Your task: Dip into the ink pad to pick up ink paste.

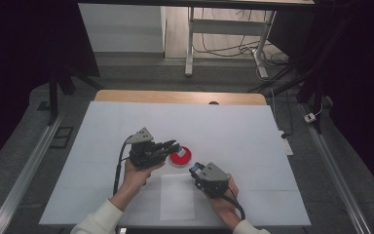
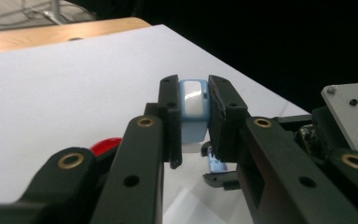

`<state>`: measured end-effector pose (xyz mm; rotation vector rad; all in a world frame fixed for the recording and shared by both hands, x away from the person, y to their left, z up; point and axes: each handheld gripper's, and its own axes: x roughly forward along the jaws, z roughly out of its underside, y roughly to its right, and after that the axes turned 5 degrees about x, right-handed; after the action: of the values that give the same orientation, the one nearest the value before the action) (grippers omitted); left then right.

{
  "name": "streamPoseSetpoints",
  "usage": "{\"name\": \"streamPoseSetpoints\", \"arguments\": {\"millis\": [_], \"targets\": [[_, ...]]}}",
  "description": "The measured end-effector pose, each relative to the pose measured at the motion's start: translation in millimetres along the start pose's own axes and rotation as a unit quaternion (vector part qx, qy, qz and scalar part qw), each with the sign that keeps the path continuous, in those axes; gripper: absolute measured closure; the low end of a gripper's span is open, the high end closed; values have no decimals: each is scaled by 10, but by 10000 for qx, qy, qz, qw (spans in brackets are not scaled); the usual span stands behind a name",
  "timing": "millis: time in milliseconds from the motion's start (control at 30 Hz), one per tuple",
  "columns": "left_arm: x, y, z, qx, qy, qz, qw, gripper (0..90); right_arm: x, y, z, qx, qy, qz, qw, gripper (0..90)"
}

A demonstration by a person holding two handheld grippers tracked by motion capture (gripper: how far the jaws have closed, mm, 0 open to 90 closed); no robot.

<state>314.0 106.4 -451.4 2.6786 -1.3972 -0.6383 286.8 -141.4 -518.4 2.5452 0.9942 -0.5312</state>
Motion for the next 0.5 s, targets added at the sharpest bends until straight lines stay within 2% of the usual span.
{"name": "streamPoseSetpoints", "arguments": {"millis": [133,500], "targets": [[13,12,-5,56,-68,88,9999,758,-26,61,11,95,-4,-117,9999,656],[94,25,30,44,-309,275,9991,757,-67,202,80,214,-10,-109,9997,654]]}}
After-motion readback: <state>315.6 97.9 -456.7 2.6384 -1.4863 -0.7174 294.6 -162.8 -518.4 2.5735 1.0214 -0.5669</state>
